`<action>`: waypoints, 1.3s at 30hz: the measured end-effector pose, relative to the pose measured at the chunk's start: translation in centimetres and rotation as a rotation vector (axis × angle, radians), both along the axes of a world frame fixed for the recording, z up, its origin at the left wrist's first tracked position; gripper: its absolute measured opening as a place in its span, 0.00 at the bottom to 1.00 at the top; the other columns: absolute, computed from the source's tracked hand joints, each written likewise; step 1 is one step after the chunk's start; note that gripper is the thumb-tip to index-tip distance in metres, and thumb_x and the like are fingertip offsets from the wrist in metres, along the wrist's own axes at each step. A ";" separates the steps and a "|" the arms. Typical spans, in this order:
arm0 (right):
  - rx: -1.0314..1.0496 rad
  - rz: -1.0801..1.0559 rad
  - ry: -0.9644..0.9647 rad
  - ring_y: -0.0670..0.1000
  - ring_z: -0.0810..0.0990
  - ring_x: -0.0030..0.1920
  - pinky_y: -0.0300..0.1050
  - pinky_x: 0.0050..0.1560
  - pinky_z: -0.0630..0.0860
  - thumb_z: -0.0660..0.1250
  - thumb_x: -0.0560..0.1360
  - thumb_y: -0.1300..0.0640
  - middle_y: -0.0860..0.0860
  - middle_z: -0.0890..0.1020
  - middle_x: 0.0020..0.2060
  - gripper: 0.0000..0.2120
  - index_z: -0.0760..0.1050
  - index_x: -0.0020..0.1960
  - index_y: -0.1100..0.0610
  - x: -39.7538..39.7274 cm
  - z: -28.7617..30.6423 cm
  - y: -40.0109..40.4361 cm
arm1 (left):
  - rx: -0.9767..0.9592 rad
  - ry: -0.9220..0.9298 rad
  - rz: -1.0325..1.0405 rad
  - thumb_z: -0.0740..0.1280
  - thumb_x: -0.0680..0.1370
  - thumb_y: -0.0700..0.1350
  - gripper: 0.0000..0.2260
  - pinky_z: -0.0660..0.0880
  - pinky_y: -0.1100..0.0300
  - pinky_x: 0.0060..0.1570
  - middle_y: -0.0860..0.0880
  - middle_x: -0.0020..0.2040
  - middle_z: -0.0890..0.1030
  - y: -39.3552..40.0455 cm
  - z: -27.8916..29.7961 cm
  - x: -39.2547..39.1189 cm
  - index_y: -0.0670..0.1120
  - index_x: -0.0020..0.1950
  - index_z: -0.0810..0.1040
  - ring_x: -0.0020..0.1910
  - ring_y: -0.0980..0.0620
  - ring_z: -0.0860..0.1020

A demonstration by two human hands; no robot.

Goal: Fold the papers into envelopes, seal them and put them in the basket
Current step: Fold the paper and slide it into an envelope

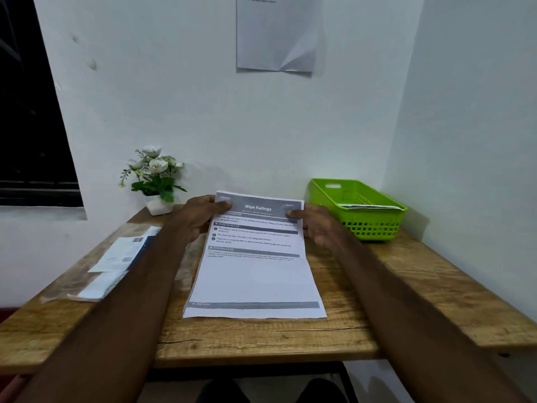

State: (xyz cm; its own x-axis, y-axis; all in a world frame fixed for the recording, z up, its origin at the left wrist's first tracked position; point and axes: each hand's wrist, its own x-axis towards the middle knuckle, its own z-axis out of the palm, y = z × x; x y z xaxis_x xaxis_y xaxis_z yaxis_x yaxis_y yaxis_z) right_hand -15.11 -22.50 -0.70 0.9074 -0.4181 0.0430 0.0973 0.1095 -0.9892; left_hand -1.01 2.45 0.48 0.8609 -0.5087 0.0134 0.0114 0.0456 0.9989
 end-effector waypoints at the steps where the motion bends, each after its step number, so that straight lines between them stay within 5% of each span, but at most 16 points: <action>1: 0.005 -0.012 -0.009 0.53 0.87 0.37 0.45 0.33 0.82 0.72 0.74 0.69 0.56 0.88 0.41 0.08 0.85 0.50 0.59 -0.1 0.1 -0.1 | 0.013 0.042 -0.054 0.79 0.72 0.44 0.22 0.81 0.41 0.57 0.37 0.56 0.85 0.0 -0.1 -0.1 0.39 0.63 0.81 0.55 0.38 0.84; 7: 0.009 -0.055 -0.103 0.52 0.86 0.37 0.45 0.35 0.83 0.71 0.75 0.69 0.54 0.88 0.39 0.08 0.84 0.49 0.59 -0.1 0.2 0.0 | 0.068 0.170 -0.346 0.73 0.73 0.37 0.23 0.83 0.45 0.55 0.37 0.62 0.83 0.3 -0.4 -0.5 0.37 0.68 0.78 0.59 0.40 0.84; 16: 0.033 -0.022 -0.146 0.56 0.86 0.44 0.48 0.45 0.84 0.71 0.75 0.69 0.59 0.87 0.51 0.12 0.82 0.58 0.64 -0.3 0.5 0.1 | -0.060 0.291 -0.301 0.62 0.82 0.33 0.18 0.83 0.46 0.53 0.35 0.66 0.80 0.0 -0.4 -0.7 0.35 0.73 0.73 0.56 0.41 0.84; 29: 0.067 -0.040 -0.148 0.57 0.86 0.43 0.46 0.40 0.83 0.67 0.76 0.71 0.60 0.87 0.47 0.10 0.83 0.53 0.62 0.1 0.4 0.1 | 0.019 0.288 -0.277 0.63 0.83 0.34 0.17 0.83 0.46 0.53 0.38 0.59 0.83 0.2 -0.2 -1.5 0.37 0.72 0.74 0.51 0.43 0.86; 35: -0.102 -0.088 -0.059 0.53 0.86 0.46 0.43 0.39 0.82 0.73 0.74 0.64 0.53 0.88 0.48 0.10 0.85 0.54 0.56 -0.5 0.7 -0.1 | 0.005 0.301 -0.213 0.60 0.84 0.33 0.17 0.74 0.47 0.65 0.38 0.58 0.83 0.0 -0.2 -1.3 0.34 0.73 0.71 0.49 0.43 0.85; 39: -0.252 -0.095 -0.074 0.48 0.84 0.50 0.44 0.45 0.79 0.73 0.74 0.64 0.51 0.87 0.51 0.12 0.86 0.56 0.54 -1.3 1.0 0.0 | -0.046 0.300 -0.229 0.59 0.84 0.33 0.14 0.82 0.49 0.56 0.37 0.52 0.85 0.2 0.1 -1.8 0.34 0.69 0.74 0.42 0.44 0.87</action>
